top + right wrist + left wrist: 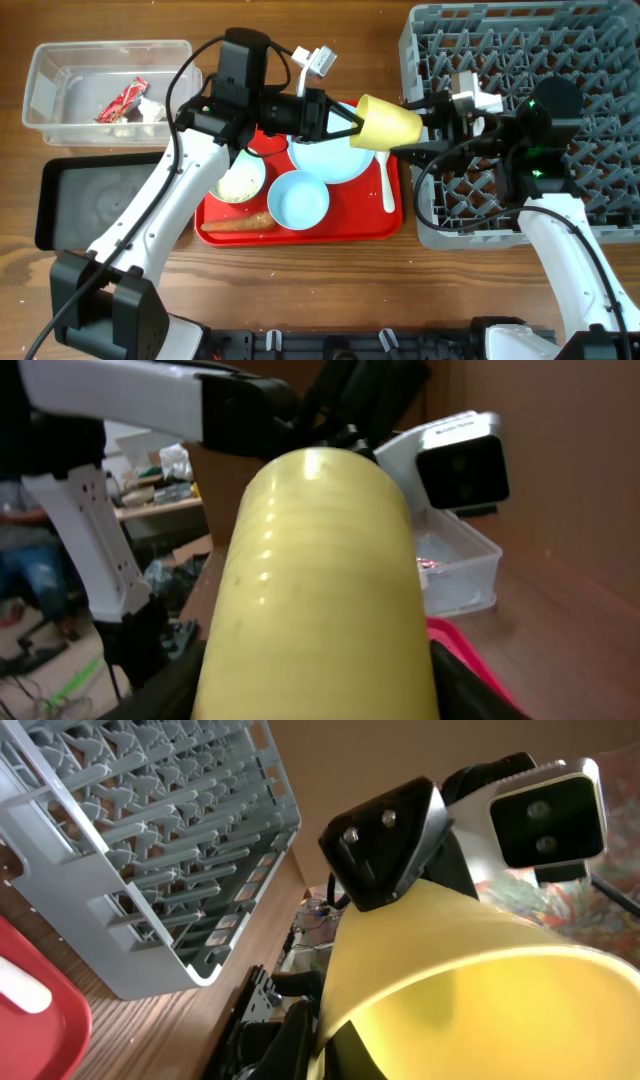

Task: Sort waste into correct bins and load items into the dishwasher rack
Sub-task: 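Grasp the held yellow cup with the right gripper, release the left, then lower the yellow cup into the dish rack and open the right gripper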

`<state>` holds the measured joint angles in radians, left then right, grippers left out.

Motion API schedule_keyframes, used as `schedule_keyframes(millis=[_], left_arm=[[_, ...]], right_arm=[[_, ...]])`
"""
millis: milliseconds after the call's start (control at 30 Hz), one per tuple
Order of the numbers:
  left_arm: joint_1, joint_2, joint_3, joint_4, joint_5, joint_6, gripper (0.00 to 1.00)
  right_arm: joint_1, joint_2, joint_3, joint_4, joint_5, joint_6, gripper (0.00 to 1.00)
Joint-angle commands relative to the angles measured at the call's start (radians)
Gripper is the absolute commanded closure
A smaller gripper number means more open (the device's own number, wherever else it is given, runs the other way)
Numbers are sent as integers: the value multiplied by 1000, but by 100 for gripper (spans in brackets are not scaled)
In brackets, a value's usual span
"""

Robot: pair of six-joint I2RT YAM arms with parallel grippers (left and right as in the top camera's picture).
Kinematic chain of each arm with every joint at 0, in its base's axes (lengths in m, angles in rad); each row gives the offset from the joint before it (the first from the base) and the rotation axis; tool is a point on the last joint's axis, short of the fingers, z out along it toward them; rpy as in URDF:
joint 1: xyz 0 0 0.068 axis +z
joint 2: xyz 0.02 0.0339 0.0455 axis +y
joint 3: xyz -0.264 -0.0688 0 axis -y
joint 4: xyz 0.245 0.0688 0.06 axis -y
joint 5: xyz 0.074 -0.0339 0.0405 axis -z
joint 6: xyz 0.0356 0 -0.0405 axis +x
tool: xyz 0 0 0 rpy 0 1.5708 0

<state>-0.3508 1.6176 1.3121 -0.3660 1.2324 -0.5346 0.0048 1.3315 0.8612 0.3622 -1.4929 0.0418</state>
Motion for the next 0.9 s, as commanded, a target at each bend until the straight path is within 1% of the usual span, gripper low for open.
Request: schedule_keyframes(millis=[0,33,100,133,167,200,267,300,333,367,433,467,567,600,667,733,833,867], left_arm=[[8,2,12,3,-21,6,89],[8,2,12,3,-21,6,85],[13,2,12,3,-23,6,83],[19,2,12,3,-27,6,81],[29,2,12,0,-45,6,81],[41,1,12,-15,-92,7,81],[77,-6,12,-89,-218,82,81],[90,-9,12,-118,-267,100,82],[119,-17,12,-171,-362,145,82],[136,-23,12,-195,-410,163,82],[170,-33,12,-235,-493,172,83],[187,-36,12,-255,-513,195,83],[230,-44,12,-331,-615,196,84],[242,-44,12,-358,-670,195,84],[269,-44,12,-425,-801,195,83],[295,-44,12,-480,-894,195,83],[335,-44,12,-537,-974,195,83],[345,-44,12,-546,-977,195,83]], right_arm=[[14,8,14,5,-106,-15,53],[14,8,14,4,-106,-14,54],[14,8,14,3,-100,-11,55],[14,8,14,3,-82,14,56],[14,8,14,3,-45,55,59],[14,8,14,3,-11,76,60],[14,8,14,-2,93,137,65],[14,8,14,-8,145,145,67],[14,8,14,-31,236,145,69],[14,8,14,-57,307,144,70],[14,8,14,-117,442,124,74],[14,5,14,-143,483,111,75],[-6,-24,18,-230,577,112,76],[-16,-42,25,-282,612,112,77],[-46,-74,72,-460,686,89,79],[-87,-94,179,-763,871,24,80],[-151,-94,344,-1111,1119,-42,80],[-169,-94,372,-1161,1158,-42,80]])
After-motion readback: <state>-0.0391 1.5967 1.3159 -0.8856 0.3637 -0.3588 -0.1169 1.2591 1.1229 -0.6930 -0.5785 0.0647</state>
